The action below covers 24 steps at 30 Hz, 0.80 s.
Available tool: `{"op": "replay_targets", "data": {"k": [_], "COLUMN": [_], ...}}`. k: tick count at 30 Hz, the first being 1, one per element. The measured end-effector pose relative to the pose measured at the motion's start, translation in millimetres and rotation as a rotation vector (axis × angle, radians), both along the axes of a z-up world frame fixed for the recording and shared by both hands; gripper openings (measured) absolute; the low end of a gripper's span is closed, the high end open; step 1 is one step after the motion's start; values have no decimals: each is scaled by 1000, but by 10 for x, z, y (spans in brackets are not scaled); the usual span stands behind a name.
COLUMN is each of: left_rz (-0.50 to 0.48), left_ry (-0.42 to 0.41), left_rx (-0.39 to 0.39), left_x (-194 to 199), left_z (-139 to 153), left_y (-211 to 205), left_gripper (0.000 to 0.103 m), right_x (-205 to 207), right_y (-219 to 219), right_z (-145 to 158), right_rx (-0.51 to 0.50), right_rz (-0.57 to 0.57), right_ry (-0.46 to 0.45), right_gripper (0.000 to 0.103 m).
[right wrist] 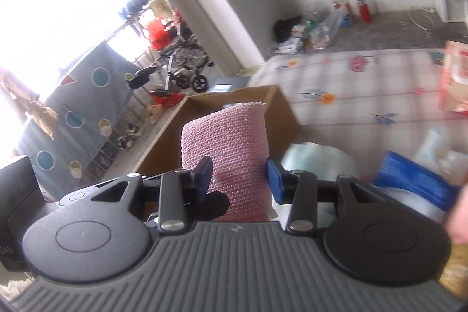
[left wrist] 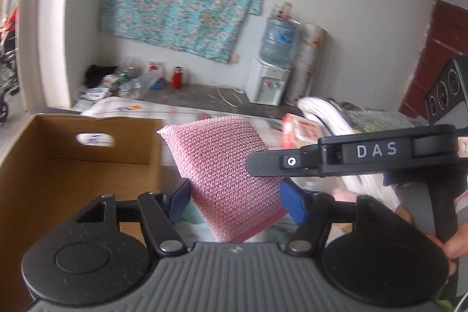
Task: Organize soft objects
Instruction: 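Carry the pink sponge with the left gripper into the cardboard box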
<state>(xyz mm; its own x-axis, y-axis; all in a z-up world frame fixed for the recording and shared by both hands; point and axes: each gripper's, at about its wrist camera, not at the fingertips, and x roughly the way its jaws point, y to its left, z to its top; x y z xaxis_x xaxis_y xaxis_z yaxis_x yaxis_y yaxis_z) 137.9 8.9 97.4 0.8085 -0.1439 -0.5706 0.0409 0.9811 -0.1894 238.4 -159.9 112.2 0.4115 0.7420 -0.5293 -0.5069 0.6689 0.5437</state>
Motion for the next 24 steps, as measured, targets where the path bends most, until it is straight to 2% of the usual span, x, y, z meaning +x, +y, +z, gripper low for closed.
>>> {"op": "replay_targets", "data": {"k": [3, 6, 12, 15, 18, 24], "left_rz": [76, 112, 104, 91, 88, 114], "left_ry": [12, 46, 143, 231, 332, 498], "left_rx": [-20, -21, -3, 0, 6, -33], "left_x": [40, 165, 667, 970, 1197, 1371], "left_z": [53, 30, -182, -427, -717, -1150], "left_y": [448, 832, 1327, 1473, 1582, 1707], "left_gripper": [67, 67, 68, 67, 67, 63], "right_x": [91, 195, 505, 670, 729, 612], "right_y": [497, 948, 1593, 1703, 1671, 1367], "right_z": [28, 8, -260, -474, -613, -549], "right_rx": [32, 30, -21, -75, -88, -103], "right_rz": [39, 50, 8, -36, -47, -49], "right_ry": [18, 26, 45, 50, 53, -12], "right_gripper": [41, 41, 42, 42, 42, 42]}}
